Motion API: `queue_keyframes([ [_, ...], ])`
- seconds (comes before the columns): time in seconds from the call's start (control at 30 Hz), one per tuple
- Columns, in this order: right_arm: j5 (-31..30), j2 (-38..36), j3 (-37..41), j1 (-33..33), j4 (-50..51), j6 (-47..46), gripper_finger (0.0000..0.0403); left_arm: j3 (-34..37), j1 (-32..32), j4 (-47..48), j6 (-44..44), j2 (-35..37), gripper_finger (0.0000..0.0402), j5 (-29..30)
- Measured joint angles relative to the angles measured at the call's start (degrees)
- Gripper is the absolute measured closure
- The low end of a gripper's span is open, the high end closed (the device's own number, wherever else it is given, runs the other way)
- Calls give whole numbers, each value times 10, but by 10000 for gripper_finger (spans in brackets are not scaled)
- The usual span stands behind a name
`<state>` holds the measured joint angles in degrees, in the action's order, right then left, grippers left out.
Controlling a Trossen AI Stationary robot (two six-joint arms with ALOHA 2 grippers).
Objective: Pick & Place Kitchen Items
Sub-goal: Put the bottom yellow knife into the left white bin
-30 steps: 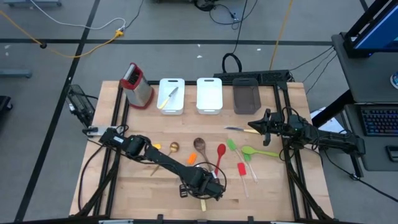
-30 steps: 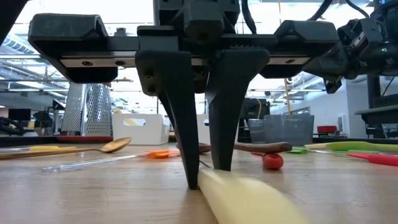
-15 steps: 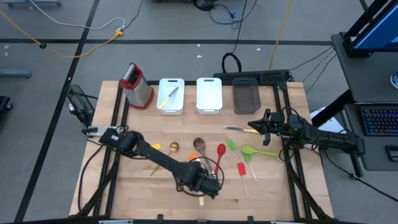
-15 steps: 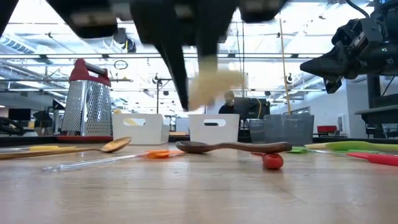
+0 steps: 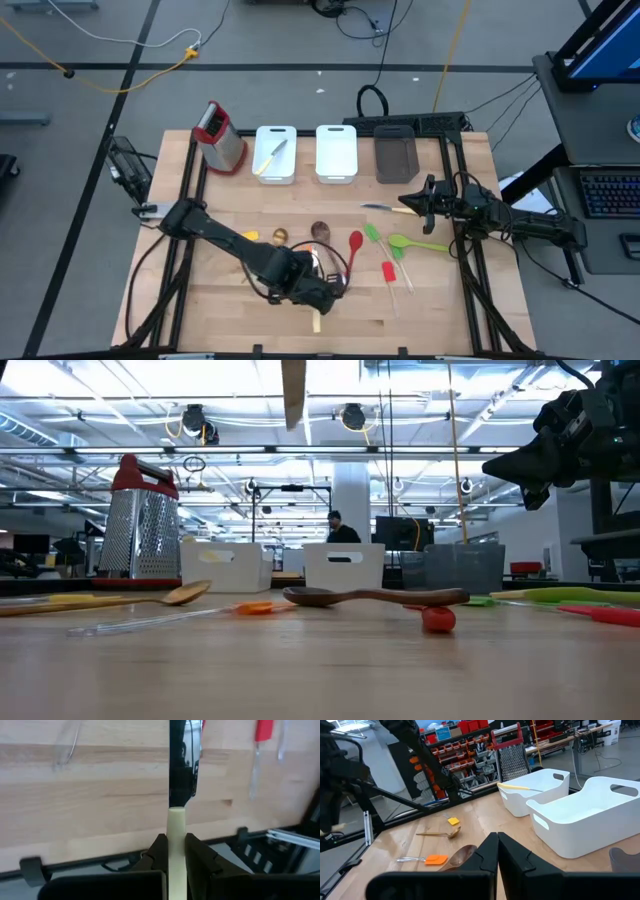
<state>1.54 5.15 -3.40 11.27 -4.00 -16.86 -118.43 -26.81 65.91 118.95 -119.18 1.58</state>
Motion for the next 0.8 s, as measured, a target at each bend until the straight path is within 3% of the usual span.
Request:
queue_keyframes([
  [0.37, 0, 0, 0, 0, 0, 0, 399, 0, -16, -1, 26, 15, 376, 7],
  [0.57, 0, 0, 0, 0, 0, 0, 399, 0, -19, -20, -32, 15, 376, 90],
  [0.8, 0, 0, 0, 0, 0, 0, 399, 0, -12, -68, -178, 15, 376, 216],
])
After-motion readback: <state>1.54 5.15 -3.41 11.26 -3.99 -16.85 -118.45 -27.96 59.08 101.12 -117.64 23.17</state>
